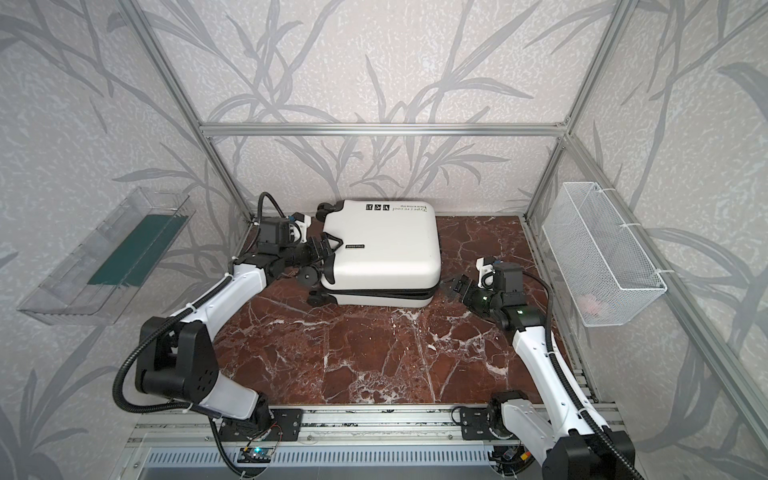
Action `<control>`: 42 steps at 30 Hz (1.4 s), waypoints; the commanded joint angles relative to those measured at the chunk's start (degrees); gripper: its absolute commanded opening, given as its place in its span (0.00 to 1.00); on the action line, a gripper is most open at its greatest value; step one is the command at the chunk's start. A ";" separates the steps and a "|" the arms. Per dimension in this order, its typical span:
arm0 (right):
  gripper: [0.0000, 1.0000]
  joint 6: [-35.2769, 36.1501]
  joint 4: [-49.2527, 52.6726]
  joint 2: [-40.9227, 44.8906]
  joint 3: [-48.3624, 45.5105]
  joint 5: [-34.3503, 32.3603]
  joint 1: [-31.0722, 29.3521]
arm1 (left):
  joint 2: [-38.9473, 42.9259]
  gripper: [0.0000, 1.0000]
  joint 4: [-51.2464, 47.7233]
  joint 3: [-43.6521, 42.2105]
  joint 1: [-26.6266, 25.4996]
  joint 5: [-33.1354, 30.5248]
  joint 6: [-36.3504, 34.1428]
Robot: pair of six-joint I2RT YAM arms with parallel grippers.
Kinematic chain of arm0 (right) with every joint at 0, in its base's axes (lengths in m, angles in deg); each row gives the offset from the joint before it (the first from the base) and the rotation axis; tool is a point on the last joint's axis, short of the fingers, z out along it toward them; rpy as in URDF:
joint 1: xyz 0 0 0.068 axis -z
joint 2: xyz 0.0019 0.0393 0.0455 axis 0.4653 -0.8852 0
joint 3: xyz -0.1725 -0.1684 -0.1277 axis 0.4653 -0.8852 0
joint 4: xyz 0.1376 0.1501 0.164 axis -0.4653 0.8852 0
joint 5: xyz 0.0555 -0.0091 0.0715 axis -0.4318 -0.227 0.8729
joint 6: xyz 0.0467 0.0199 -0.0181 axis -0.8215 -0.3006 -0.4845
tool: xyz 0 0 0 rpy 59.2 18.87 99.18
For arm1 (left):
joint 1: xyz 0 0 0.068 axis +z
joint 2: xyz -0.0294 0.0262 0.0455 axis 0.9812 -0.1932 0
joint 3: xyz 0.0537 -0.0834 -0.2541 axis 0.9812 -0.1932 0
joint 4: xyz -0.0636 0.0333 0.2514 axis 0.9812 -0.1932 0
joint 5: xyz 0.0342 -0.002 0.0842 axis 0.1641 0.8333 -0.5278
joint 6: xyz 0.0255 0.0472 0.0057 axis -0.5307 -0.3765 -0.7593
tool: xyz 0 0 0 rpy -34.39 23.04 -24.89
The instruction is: Pack the luggage
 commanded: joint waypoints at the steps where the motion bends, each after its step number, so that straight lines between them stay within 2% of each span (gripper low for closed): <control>1: 0.95 0.98 1.34 -0.02 -1.26 1.37 4.06 | 2.24 0.99 -0.34 -5.06 -7.14 1.61 4.68; 5: 0.94 3.60 2.56 -0.59 -1.99 1.21 9.00 | 4.59 0.99 5.17 -7.47 -14.02 -1.10 9.53; 8: 0.94 4.11 3.40 -1.17 -2.61 0.67 11.92 | 6.32 0.99 3.37 -5.88 -17.61 -3.91 9.32; 15: 0.94 3.93 5.59 -1.08 -4.87 -2.47 18.60 | 13.94 0.99 -13.25 0.68 -17.19 -19.95 -1.44; 18: 0.94 3.03 5.01 -1.50 -6.16 -4.23 20.74 | 14.90 0.99 -17.14 4.18 -14.83 -22.39 -4.52; 22: 0.90 1.72 1.93 -4.59 -7.05 -5.34 21.58 | 13.12 0.99 -18.19 8.05 -9.13 -19.56 -4.61; 25: 0.82 -0.76 -0.66 -8.58 -6.74 -5.12 21.58 | 10.65 0.99 -16.24 10.10 -5.27 -17.45 -3.67; 26: 0.78 -0.89 -1.17 -9.97 -6.33 -4.77 21.58 | 9.76 0.99 -15.81 10.88 -4.29 -16.92 -3.27; 30: 0.47 -0.63 -2.70 -16.80 -3.85 -2.08 21.58 | 5.19 0.99 -15.64 15.75 -1.71 -14.66 -3.12; 33: 0.34 -2.43 -5.57 -19.66 -3.82 -1.53 21.58 | 2.68 0.99 -15.54 18.27 -0.95 -14.16 -3.49; 42: 0.33 -6.69 -11.80 -29.76 1.01 0.70 21.18 | -5.47 0.99 -16.48 26.25 1.88 -10.75 -4.54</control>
